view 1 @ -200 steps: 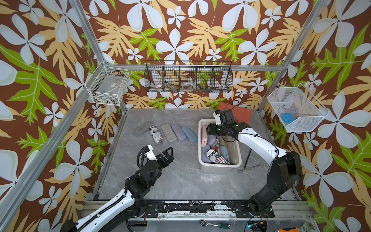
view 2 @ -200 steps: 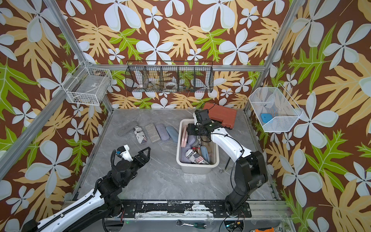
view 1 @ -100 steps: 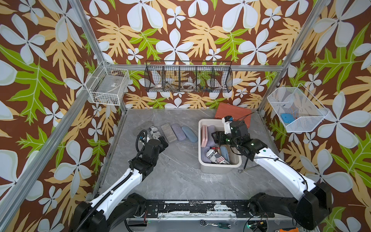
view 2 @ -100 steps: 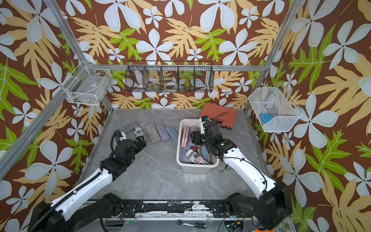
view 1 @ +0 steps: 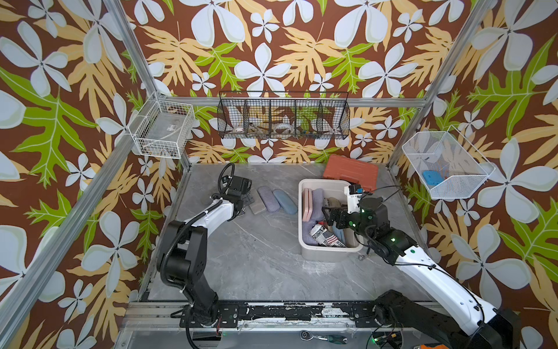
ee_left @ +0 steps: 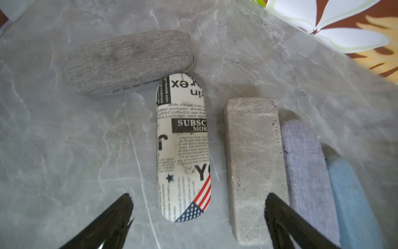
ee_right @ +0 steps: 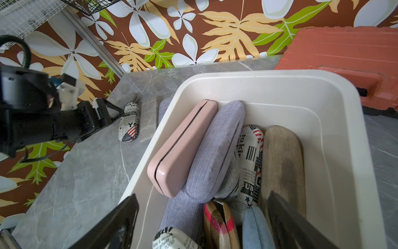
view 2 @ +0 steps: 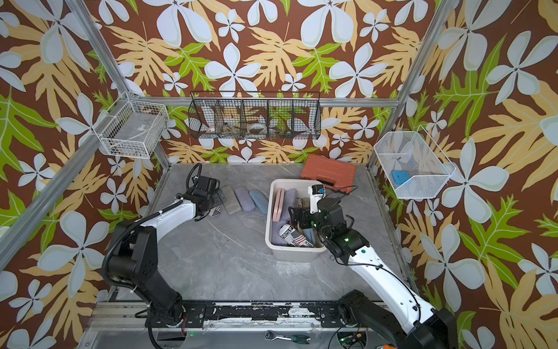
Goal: Put the glasses cases into the storage boxes
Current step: Pick up the glasses case at the center of the board.
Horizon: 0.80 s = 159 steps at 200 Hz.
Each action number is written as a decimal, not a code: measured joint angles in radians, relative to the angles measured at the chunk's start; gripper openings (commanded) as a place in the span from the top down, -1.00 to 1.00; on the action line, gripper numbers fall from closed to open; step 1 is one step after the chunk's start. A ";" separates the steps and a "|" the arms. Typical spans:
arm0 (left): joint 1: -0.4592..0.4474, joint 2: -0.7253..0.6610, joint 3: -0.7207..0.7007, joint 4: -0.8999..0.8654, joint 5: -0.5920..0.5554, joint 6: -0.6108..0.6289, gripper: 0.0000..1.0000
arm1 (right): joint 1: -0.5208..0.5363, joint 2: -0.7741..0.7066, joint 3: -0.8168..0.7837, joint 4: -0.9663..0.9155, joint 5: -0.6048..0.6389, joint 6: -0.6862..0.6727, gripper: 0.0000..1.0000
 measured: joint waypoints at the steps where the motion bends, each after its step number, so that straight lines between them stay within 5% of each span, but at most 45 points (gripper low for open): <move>1: 0.000 0.006 0.007 -0.005 0.000 0.003 -0.95 | 0.000 0.000 -0.001 0.000 0.000 0.000 -0.85; 63: 0.058 0.174 0.106 -0.086 0.031 0.029 -0.74 | 0.000 -0.037 -0.032 0.004 -0.013 0.002 -0.82; 95: 0.065 0.245 0.129 -0.085 0.086 0.031 -0.43 | 0.000 -0.032 -0.030 0.003 0.002 0.002 -0.78; 132: 0.064 0.249 0.120 -0.076 0.090 0.052 -0.05 | 0.000 -0.021 -0.014 -0.011 0.029 -0.002 -0.74; 159: 0.064 0.197 0.050 -0.061 0.093 0.056 -0.04 | 0.000 -0.023 -0.019 -0.012 0.035 -0.002 -0.71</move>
